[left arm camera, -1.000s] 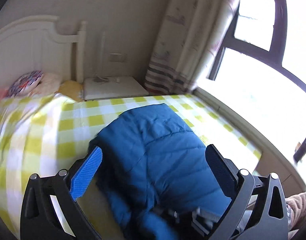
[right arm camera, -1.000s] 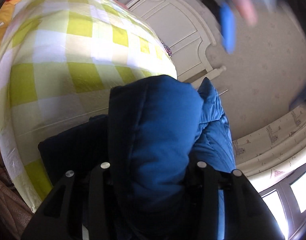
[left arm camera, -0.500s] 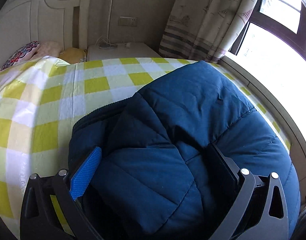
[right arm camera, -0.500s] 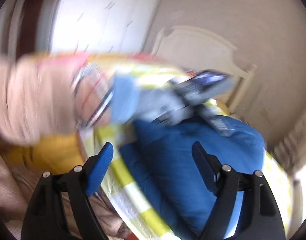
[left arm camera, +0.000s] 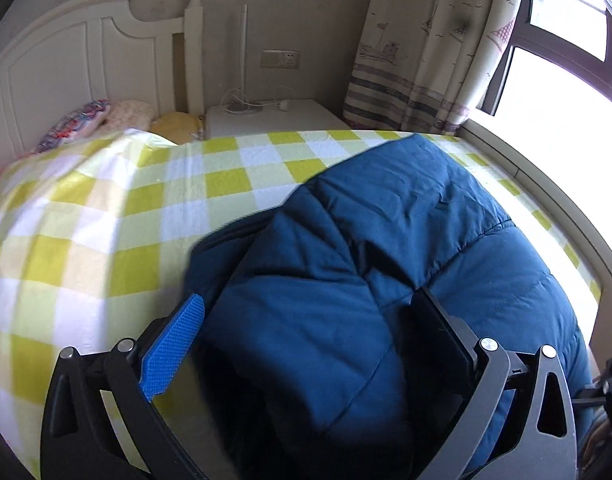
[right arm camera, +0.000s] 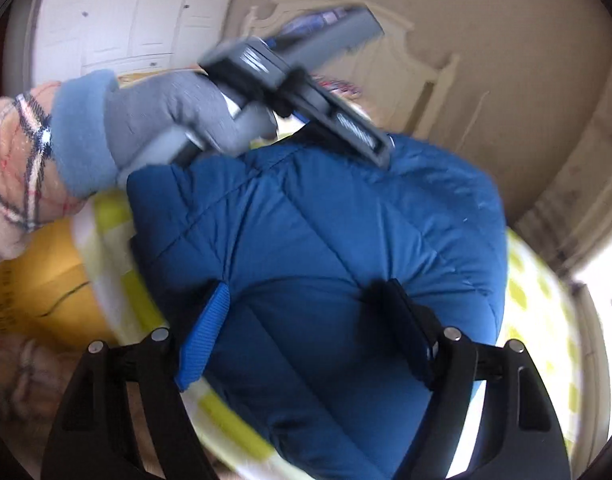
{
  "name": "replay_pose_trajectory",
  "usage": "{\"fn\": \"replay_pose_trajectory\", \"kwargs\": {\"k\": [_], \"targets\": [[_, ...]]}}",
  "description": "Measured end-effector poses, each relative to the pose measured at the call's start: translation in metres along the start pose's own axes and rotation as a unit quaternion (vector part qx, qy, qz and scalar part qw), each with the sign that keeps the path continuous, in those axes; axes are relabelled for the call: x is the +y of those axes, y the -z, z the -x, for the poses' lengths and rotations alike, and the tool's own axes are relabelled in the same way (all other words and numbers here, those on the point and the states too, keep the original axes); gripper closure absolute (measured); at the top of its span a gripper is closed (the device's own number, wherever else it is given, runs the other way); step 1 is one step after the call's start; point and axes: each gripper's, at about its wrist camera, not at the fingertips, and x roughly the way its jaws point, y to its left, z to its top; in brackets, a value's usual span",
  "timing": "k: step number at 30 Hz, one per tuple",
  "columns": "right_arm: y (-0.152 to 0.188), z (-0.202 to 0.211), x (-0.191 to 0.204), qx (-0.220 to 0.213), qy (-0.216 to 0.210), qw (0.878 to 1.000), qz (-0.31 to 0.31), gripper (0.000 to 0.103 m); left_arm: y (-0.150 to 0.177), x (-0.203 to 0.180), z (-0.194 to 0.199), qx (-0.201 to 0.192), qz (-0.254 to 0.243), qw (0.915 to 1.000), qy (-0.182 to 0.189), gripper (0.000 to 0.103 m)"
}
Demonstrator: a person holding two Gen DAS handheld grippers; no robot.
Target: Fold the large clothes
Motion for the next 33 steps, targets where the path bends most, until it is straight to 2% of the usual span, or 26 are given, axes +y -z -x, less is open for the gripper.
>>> {"fn": "replay_pose_trajectory", "kwargs": {"k": [1,3,6,8,11,14,17,21,22,24,26,28,31,33], "targets": [[0.004,0.0,-0.005,-0.005,-0.012,1.0,0.002,0.025,-0.003,-0.002,0.015,-0.01,-0.007,0.9997,-0.023,0.004],[0.012,0.0,-0.016,-0.02,-0.033,0.999,-0.006,0.025,-0.008,-0.008,0.04,-0.04,-0.023,0.998,-0.043,0.004],[0.018,-0.003,-0.023,-0.032,-0.049,0.998,-0.011,0.025,-0.014,-0.015,0.067,-0.071,-0.031,0.9958,-0.049,0.004],[0.021,0.002,-0.028,-0.031,-0.055,0.998,-0.007,0.025,-0.011,-0.02,0.065,-0.058,-0.034,0.9957,-0.065,0.004],[0.021,0.012,-0.031,-0.036,-0.067,0.997,-0.017,0.025,0.016,-0.025,0.038,-0.003,-0.019,0.9942,-0.106,0.004],[0.017,0.034,-0.034,-0.05,-0.088,0.995,-0.023,0.027,0.05,-0.023,0.043,-0.026,0.02,0.9932,-0.112,0.004],[0.008,0.052,-0.067,-0.087,-0.062,0.993,-0.052,0.027,0.071,-0.01,0.051,-0.027,0.072,0.9933,-0.087,0.004],[-0.02,0.037,-0.14,-0.104,-0.005,0.984,-0.146,0.03,0.075,-0.01,0.046,-0.029,0.067,0.9939,-0.082,0.004],[-0.029,0.026,-0.159,-0.097,0.009,0.981,-0.169,0.034,0.074,-0.012,0.046,-0.028,0.064,0.9939,-0.086,0.004],[-0.047,-0.002,-0.191,-0.077,0.012,0.975,-0.209,0.054,0.076,-0.014,0.046,-0.031,0.06,0.9937,-0.09,0.004],[-0.068,-0.032,-0.213,-0.055,0.009,0.973,-0.222,0.066,0.079,-0.013,0.046,-0.034,0.064,0.9936,-0.086,0.004],[-0.086,-0.069,-0.224,-0.023,0.019,0.977,-0.211,0.066,0.082,-0.011,0.047,-0.036,0.07,0.9937,-0.079,0.004],[-0.092,-0.151,-0.22,0.083,-0.014,0.978,-0.19,0.064,0.082,-0.01,0.047,-0.036,0.07,0.9935,-0.083,0.004],[-0.097,-0.174,-0.213,0.107,-0.008,0.98,-0.167,0.064,0.078,-0.013,0.049,-0.026,0.051,0.9939,-0.094,0.004]]}}
